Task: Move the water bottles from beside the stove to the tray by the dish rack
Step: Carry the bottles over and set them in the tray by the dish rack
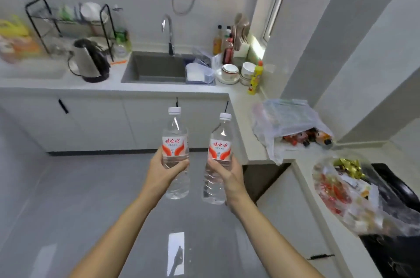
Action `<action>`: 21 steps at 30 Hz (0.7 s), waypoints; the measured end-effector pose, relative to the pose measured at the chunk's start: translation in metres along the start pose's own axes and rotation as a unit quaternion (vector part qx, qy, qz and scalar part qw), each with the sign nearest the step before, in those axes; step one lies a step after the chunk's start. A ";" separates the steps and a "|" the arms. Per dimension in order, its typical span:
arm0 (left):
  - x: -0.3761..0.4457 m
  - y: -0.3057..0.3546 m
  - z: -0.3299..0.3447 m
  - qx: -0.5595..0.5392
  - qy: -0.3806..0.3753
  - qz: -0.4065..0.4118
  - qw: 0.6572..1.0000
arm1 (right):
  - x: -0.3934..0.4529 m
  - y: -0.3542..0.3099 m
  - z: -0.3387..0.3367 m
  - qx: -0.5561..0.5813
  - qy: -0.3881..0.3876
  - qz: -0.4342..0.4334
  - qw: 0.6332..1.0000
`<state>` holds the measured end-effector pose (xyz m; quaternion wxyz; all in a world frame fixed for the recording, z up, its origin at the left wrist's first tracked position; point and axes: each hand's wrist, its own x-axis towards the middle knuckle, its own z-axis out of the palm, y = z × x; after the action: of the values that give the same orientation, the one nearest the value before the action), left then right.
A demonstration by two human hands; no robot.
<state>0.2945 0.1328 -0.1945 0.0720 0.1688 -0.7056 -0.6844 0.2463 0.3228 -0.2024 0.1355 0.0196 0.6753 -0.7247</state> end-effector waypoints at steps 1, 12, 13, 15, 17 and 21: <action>0.010 0.002 -0.025 -0.001 0.018 0.000 1.000 | 0.011 -0.002 0.027 -0.004 -0.019 0.001 1.000; 0.084 0.003 -0.254 -0.021 0.221 -0.030 0.975 | 0.126 -0.003 0.279 -0.026 -0.186 0.004 0.982; 0.094 0.003 -0.272 -0.018 0.236 -0.032 0.971 | 0.137 -0.002 0.302 -0.026 -0.199 0.005 0.980; 0.116 0.003 -0.306 -0.014 0.265 -0.034 0.964 | 0.161 -0.002 0.347 -0.021 -0.223 0.008 0.974; 0.145 0.004 -0.340 -0.014 0.288 -0.040 0.957 | 0.189 -0.005 0.392 -0.020 -0.253 0.011 0.967; 0.217 0.012 -0.401 -0.015 0.329 -0.051 0.943 | 0.256 -0.016 0.477 -0.022 -0.303 0.018 0.952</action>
<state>0.2242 -0.3175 -0.1897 0.2674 0.4196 -0.6227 -0.6039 0.0705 -0.1892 -0.1994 0.3477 -0.1917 0.6173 -0.6791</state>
